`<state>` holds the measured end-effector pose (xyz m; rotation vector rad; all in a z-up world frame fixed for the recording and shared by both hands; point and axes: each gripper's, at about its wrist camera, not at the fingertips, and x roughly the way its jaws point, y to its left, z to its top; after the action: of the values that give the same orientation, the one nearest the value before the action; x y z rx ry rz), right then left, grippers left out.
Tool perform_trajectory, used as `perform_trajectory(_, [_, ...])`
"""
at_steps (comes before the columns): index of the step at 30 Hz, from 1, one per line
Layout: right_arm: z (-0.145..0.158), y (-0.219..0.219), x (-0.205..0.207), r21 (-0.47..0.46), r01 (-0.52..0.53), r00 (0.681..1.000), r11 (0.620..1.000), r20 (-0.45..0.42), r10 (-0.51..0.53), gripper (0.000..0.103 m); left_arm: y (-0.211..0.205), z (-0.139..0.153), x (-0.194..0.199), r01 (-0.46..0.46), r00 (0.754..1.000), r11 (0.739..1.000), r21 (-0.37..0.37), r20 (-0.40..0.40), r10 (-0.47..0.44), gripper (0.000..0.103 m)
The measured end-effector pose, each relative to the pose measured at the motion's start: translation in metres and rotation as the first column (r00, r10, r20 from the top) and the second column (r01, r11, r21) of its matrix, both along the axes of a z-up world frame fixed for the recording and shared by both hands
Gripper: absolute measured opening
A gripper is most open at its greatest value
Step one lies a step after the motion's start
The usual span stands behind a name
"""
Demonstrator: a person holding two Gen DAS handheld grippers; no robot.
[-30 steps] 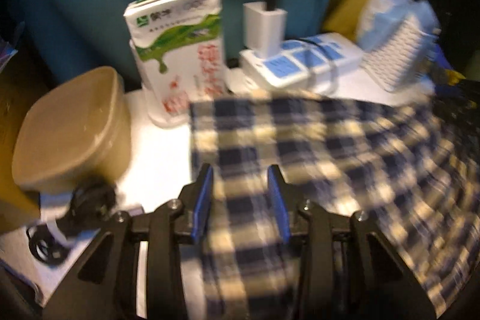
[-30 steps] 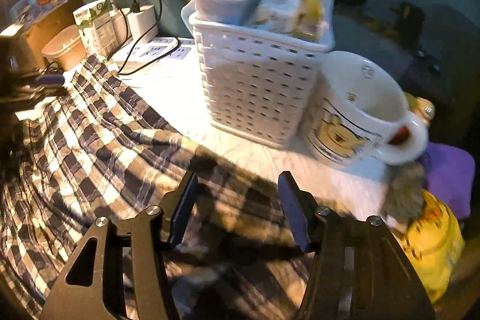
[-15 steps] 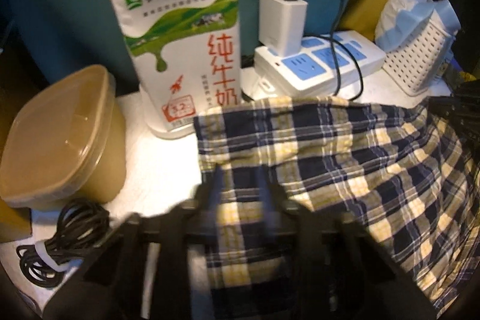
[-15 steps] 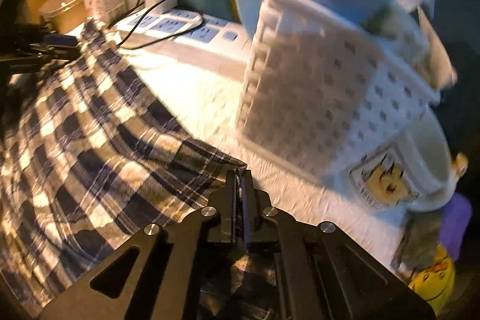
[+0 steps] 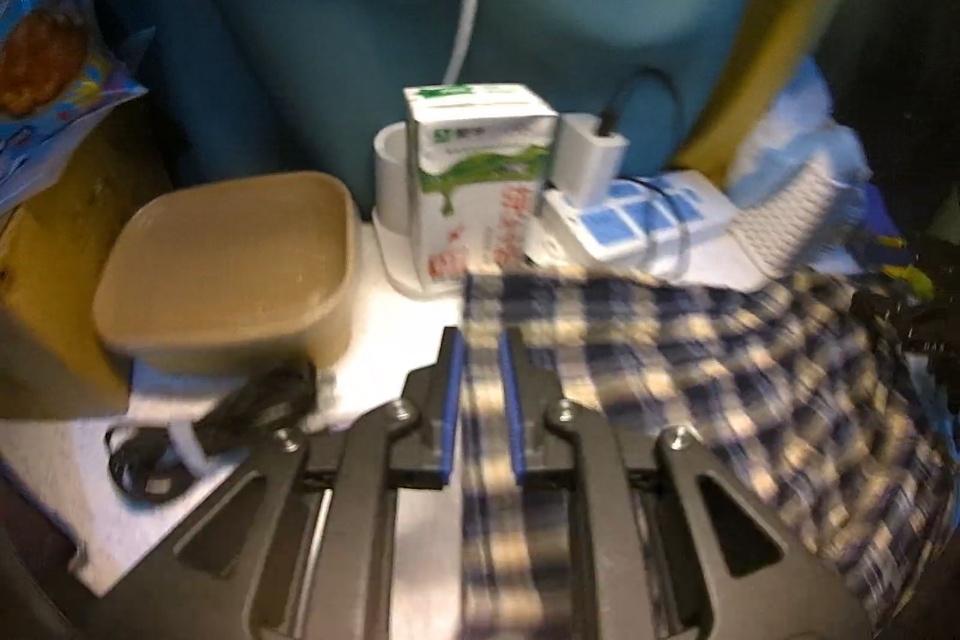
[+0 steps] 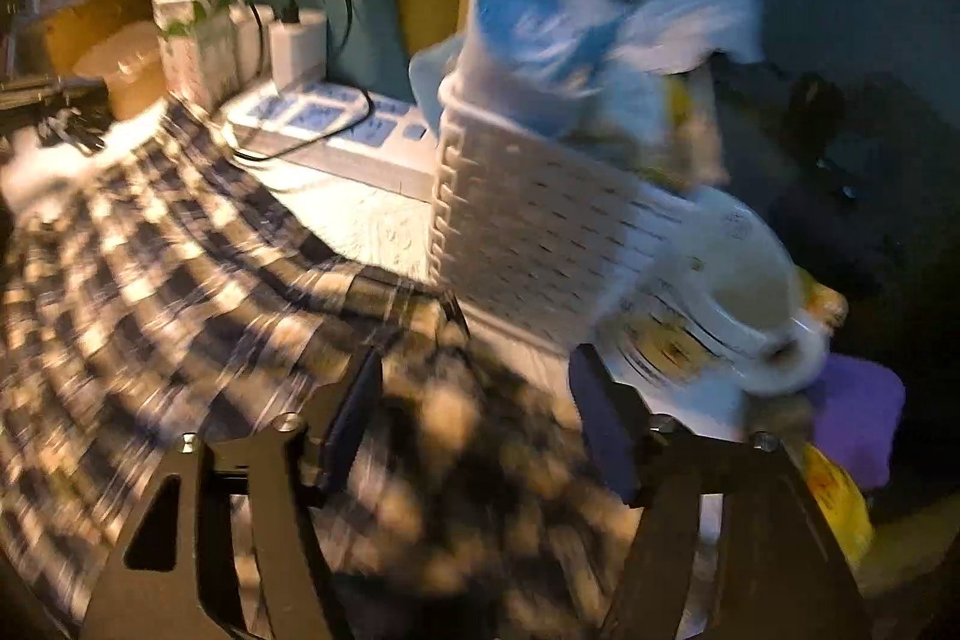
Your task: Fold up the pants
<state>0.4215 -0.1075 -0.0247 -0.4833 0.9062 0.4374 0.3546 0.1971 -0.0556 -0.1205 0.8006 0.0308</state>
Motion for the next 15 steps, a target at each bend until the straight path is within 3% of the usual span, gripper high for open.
perform_trajectory(4, [0.02,-0.041,-0.052,0.013,0.034,0.999,0.999,0.022,-0.035,0.068,-0.017,0.004,-0.049,0.047,0.999,0.999,-0.011,0.001,-0.047,0.019])
perform_trajectory(8, [0.02,-0.095,-0.099,0.011,0.103,0.995,0.995,0.008,-0.103,0.068,-0.037,-0.004,-0.085,0.088,0.995,0.995,-0.051,-0.032,-0.089,0.025])
perform_trajectory(12, [0.004,-0.143,-0.147,0.089,0.181,0.981,0.979,-0.087,-0.174,0.068,-0.068,-0.028,-0.091,0.162,0.983,0.983,-0.088,-0.07,-0.169,0.035])
perform_trajectory(15, [-0.009,-0.165,-0.178,0.156,0.223,0.965,0.962,-0.176,-0.195,0.068,-0.085,-0.04,-0.089,0.199,0.972,0.978,-0.057,-0.116,-0.205,0.04])
